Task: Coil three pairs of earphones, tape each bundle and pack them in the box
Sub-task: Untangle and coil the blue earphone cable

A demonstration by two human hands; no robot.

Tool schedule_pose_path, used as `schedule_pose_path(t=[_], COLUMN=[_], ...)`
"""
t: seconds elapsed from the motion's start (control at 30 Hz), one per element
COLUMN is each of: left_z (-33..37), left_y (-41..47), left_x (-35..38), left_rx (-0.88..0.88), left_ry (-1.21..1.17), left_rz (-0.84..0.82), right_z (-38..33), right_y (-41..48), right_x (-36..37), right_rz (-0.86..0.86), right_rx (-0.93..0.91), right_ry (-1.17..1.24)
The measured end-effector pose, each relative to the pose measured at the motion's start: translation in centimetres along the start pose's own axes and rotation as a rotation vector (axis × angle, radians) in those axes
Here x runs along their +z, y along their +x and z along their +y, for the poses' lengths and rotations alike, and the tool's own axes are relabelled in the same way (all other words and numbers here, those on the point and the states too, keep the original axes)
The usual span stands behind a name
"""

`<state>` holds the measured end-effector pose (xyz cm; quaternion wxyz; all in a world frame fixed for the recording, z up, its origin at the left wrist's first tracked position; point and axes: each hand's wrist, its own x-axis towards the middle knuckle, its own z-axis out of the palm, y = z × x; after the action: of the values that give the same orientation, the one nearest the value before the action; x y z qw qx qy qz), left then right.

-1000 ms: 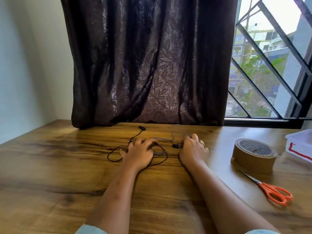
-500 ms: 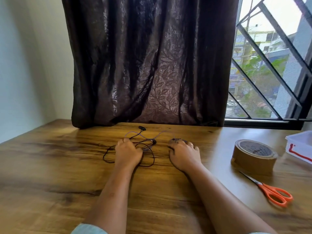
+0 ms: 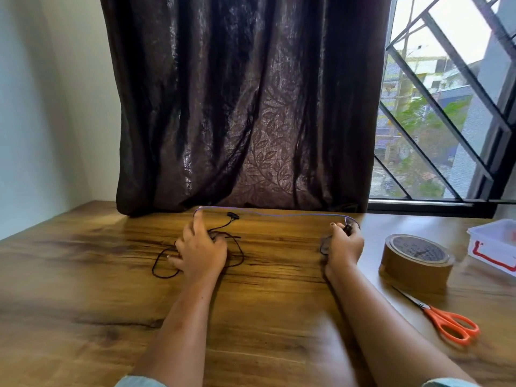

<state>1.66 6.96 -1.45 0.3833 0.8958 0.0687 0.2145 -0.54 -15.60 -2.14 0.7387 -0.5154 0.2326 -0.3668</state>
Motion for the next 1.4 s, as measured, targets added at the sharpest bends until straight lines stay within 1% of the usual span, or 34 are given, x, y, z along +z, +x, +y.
schedule_pose_path(t=[0.1,0.17,0.23,0.33,0.37,0.43,0.5,0.53,0.57,0.67,0.77,0.83,0.9,0.93,1.0,1.07,1.13,1.17,1.2,1.23,1.33,1.4], left_z=[1.0,2.1,3.0,3.7,3.7,3.5,3.4,3.4,3.3,3.2,2.8,2.5,2.6,2.7,3.2,3.5,3.6,3.5,3.5,3.6,4.1,4.2], left_y=[-0.8,-1.7,-2.6,-3.5,-3.6,-3.5,-3.4,-3.3,-3.3,-3.1,-2.7,-2.5,-2.3,-2.3,-2.6,-2.8,-2.8,-2.8,-2.8,-2.9,-3.5,-3.6], left_x=[-0.1,-0.1,0.4,1.3,1.4,1.5,1.6,1.6,1.7,1.7,1.7,1.7,1.8,1.9,1.8,1.5,1.6,1.6,1.6,1.7,1.6,1.3], left_rx=[0.221,0.394,0.558,0.738,0.777,0.829,0.854,0.857,0.852,0.776,0.669,0.65,0.657,0.647,0.585,0.553,0.558,0.561,0.569,0.592,0.672,0.69], left_ry=[0.088,0.12,0.153,0.185,0.174,0.116,0.029,-0.022,-0.066,-0.187,-0.309,-0.313,-0.272,-0.265,-0.284,-0.268,-0.241,-0.234,-0.224,-0.191,-0.091,-0.155], left_rz=[0.06,0.093,0.033,-0.09,-0.112,-0.137,-0.162,-0.181,-0.206,-0.284,-0.301,-0.29,-0.316,-0.357,-0.51,-0.626,-0.645,-0.639,-0.635,-0.631,-0.621,-0.568], right_z=[-0.5,-0.7,-0.7,-1.4,-1.3,-1.1,-1.0,-0.8,-0.5,0.2,0.1,-0.1,-0.2,-0.3,-0.9,-2.5,-3.8,-4.4,-4.9,-5.1,-5.3,-5.3], right_y=[-0.3,-1.0,-1.9,-3.4,-3.5,-3.4,-3.6,-3.6,-3.5,-2.7,-1.7,-1.0,-0.5,-0.2,-0.3,-1.0,-1.2,-1.3,-1.4,-1.3,-1.2,-1.0], right_x=[0.2,0.9,1.4,1.6,1.5,1.4,1.4,1.4,1.4,1.5,1.2,0.8,0.1,-0.2,-1.2,-2.2,-3.1,-3.6,-4.0,-4.3,-4.8,-5.0], right_rz=[-0.156,-0.292,-0.424,-0.721,-0.792,-0.879,-0.991,-1.014,-1.003,-0.839,-0.665,-0.611,-0.562,-0.53,-0.485,-0.508,-0.484,-0.464,-0.446,-0.439,-0.483,-0.484], right_rx=[0.137,0.187,0.211,0.239,0.228,0.168,0.086,0.068,0.05,-0.037,-0.144,-0.175,-0.253,-0.313,-0.458,-0.59,-0.729,-0.786,-0.823,-0.829,-0.694,-0.603], right_ry=[0.289,0.359,0.316,0.167,0.149,0.088,-0.016,-0.067,-0.116,-0.221,-0.222,-0.244,-0.322,-0.394,-0.606,-0.861,-1.069,-1.112,-1.099,-1.023,-0.618,-0.453])
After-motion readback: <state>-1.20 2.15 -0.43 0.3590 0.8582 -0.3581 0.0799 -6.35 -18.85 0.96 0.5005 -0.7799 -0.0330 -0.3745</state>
